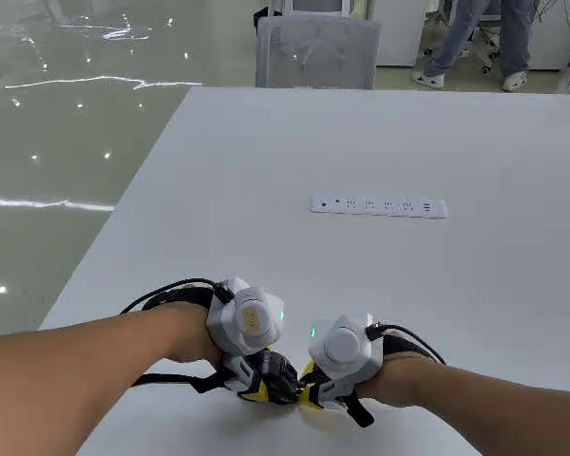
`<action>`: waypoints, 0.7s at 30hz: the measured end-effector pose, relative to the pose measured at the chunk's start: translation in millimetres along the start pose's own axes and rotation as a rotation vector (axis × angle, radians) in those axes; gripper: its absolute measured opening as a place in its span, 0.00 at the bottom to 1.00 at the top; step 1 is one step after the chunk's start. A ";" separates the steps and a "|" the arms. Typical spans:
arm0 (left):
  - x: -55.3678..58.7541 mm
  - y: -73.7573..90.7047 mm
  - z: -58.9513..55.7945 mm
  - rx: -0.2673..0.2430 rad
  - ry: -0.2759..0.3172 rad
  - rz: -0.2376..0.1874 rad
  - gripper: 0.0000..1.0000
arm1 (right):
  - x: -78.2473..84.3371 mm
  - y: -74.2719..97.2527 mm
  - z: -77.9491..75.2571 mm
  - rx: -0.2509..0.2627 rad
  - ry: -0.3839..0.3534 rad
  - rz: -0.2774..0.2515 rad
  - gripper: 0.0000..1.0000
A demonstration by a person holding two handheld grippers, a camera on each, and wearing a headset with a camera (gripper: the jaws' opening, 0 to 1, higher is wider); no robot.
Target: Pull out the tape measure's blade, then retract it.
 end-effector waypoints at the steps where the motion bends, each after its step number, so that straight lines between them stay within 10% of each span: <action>1: 0.1 0.0 -0.2 0.004 -0.011 0.003 0.33 | -0.2 0.8 1.2 -0.001 0.003 0.002 0.12; 21: 2.4 2.0 -1.6 -0.030 0.009 -0.025 0.33 | 2.5 6.8 -0.8 0.001 0.017 0.027 0.12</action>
Point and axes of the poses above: the centre of the closed fingertips' face, and the gripper's own axes: y roughly backward along the fingers, z roughly to its left, x roughly out of its underside, the point moved 9 cm from there along y, roughly backward along the fingers, and after that the axes turned 9 degrees about -z, right-handed, at the moved point
